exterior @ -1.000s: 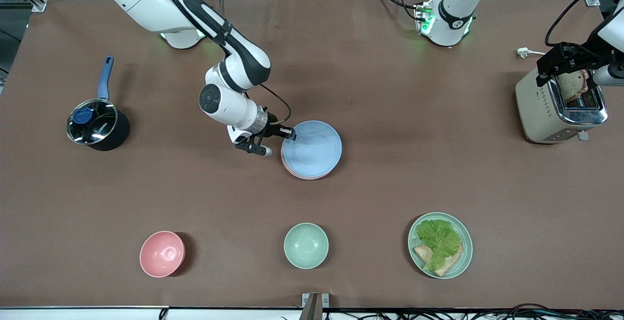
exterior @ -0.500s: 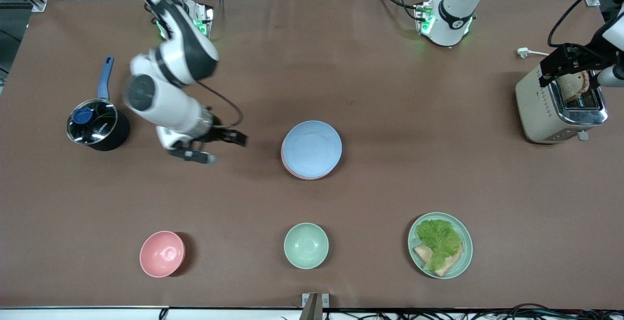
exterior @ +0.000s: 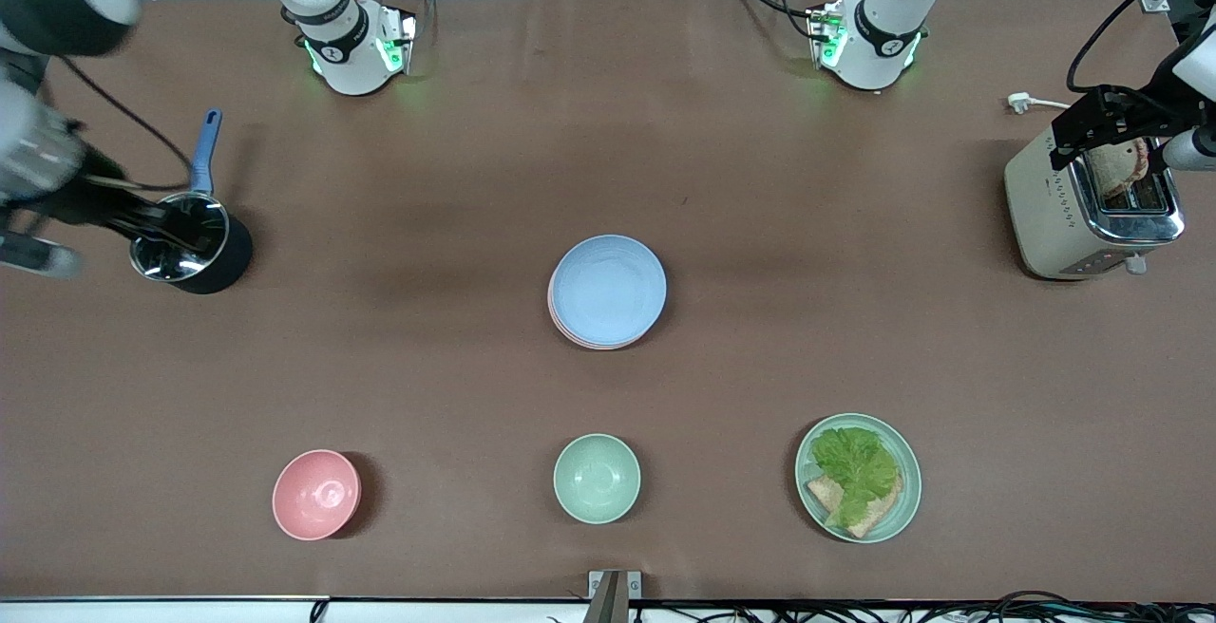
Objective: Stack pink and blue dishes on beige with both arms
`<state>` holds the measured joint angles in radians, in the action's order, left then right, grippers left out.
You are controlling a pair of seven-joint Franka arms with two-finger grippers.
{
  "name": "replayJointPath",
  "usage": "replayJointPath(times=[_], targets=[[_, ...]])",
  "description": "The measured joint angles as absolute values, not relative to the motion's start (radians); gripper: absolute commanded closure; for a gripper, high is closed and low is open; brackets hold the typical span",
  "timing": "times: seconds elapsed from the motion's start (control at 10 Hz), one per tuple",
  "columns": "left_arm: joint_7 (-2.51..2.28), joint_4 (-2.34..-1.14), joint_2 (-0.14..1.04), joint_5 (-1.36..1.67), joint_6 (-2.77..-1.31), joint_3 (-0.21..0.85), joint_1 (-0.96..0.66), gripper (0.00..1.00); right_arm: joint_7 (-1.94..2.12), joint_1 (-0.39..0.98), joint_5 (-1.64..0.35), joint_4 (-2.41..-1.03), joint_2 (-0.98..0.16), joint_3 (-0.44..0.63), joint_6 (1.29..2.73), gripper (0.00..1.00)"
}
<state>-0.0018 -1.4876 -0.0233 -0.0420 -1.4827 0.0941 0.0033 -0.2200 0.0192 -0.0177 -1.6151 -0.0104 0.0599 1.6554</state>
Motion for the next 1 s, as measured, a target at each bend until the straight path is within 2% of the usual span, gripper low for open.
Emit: replayJointPath(times=[0.2,0.4,1.0], targets=[[-0.002,-1.488,-0.024,-0.042,-1.483,0.094,0.004,0.0,-0.121,-0.026,-0.017,-1.499,-0.01,0.089,1.547,0.0],[-0.002,-1.488,-0.024,-0.042,-1.483,0.094,0.004,0.0,-0.107,-0.035,-0.017,-1.442,-0.01,0.083,1.459,0.0],[-0.002,-1.487,-0.023,-0.042,-1.483,0.094,0.002,0.0,-0.069,-0.032,0.024,-1.438,-0.025,0.062,1.454,0.0]])
